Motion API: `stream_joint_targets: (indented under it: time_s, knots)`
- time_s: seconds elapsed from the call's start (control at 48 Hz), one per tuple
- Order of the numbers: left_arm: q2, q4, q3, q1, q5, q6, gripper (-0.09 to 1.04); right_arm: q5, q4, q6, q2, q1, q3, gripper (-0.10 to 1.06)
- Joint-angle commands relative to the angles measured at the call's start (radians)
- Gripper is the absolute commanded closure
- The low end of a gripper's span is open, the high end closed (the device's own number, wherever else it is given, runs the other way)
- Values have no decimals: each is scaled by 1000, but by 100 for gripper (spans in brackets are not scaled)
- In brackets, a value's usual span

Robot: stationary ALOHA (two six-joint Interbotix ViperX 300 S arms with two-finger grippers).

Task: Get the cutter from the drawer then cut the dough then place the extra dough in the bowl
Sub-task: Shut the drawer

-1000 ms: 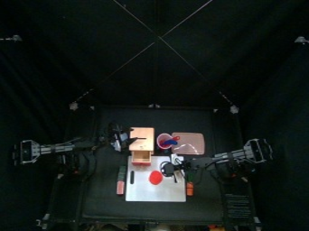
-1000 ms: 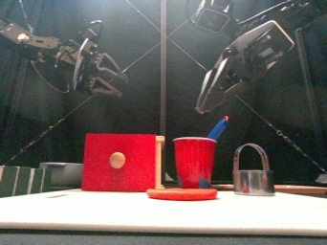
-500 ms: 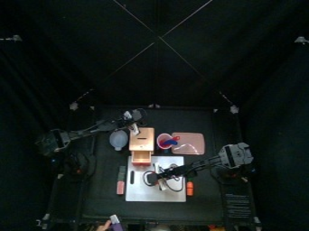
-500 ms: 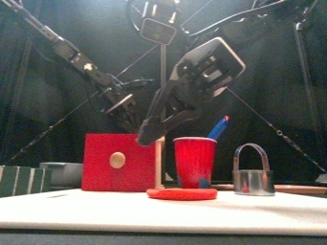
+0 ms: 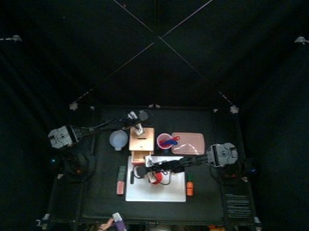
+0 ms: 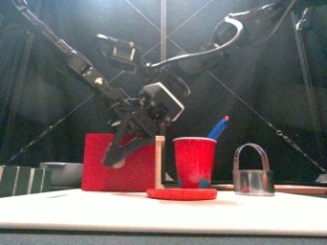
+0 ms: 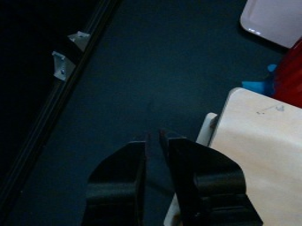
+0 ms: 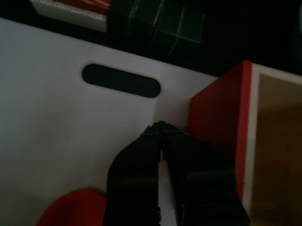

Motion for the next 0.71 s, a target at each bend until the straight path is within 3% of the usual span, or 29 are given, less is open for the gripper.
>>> stream_joint_targets:
  time_s: [0.021, 0.271, 0.458, 0.583, 0.708]
  knots:
    - [-5, -3, -8, -2, -11, 2, 33, -5, -11, -2, -25, -43, -32, 75]
    - [-5, -5, 14, 0, -14, -5, 33, 12, -104, 2, -25, -115, -48, 74]
    - [-5, -15, 12, 3, -38, -5, 33, 18, -120, 2, -25, -147, -46, 74]
    - [-5, -17, 8, 5, -40, -6, 33, 20, -117, 5, -32, -141, -44, 75]
    - [-17, -14, -2, 8, -49, -2, 32, 12, -110, 6, -61, -66, -54, 75]
